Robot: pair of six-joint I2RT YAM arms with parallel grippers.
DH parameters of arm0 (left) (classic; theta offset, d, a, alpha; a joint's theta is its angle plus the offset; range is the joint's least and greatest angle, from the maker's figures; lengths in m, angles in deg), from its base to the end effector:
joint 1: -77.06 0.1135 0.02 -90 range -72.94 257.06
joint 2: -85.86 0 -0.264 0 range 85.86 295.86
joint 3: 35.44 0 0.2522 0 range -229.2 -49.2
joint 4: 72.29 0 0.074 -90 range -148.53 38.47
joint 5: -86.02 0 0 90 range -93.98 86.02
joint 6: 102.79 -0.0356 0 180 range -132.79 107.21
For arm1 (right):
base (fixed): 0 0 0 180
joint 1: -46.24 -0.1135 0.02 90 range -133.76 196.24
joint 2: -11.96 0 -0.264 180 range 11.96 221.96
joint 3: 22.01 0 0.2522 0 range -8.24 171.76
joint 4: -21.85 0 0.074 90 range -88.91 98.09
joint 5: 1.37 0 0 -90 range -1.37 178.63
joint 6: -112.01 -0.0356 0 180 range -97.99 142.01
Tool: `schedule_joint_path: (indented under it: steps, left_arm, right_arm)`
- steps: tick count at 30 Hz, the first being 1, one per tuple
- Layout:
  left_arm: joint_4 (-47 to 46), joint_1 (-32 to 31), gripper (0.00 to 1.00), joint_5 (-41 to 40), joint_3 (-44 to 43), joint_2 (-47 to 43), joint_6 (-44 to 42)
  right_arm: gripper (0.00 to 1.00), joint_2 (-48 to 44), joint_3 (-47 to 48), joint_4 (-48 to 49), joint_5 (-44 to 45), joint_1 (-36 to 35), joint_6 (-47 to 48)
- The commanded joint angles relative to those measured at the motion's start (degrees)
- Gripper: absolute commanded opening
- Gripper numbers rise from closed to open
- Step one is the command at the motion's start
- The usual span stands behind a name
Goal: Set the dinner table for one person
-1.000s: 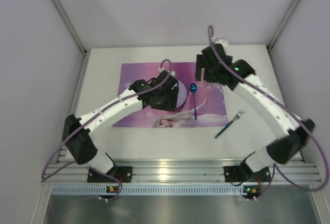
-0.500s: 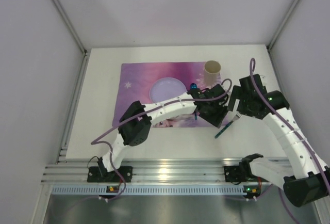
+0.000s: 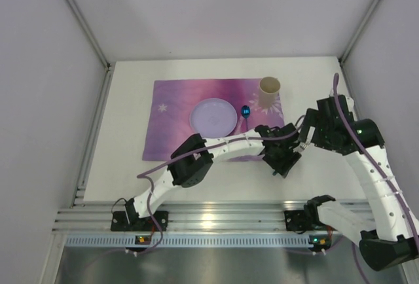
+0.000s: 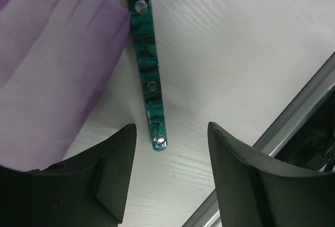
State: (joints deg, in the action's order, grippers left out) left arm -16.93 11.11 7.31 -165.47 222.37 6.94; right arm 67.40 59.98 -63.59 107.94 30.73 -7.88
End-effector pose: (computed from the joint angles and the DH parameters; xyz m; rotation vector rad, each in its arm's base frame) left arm 0.2029 -0.4718 0.1707 1.1764 2.5777 -0.6884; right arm 0.1491 0.0292 0.3515 0.4326 2.4786 -0.1245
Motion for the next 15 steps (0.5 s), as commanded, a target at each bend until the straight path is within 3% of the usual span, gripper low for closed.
schedule_joint_path:
  steps: [1,6,15]
  left_arm:
    - [-2.8,-3.0,0.63,-3.5,-3.0,2.7,-3.2]
    - [-1.6,-3.7,0.6,-10.8,-4.3,6.3,-3.2]
    - [1.3,-5.2,0.35,-21.8,-3.4,10.4,-5.8]
  right_arm:
    - [1.0,-2.1,6.0,-1.5,1.6,1.3,1.9]
    - [1.0,-4.1,15.3,-2.4,5.5,1.5,2.9]
    - [1.0,-3.1,21.2,-4.0,8.1,1.6,4.7]
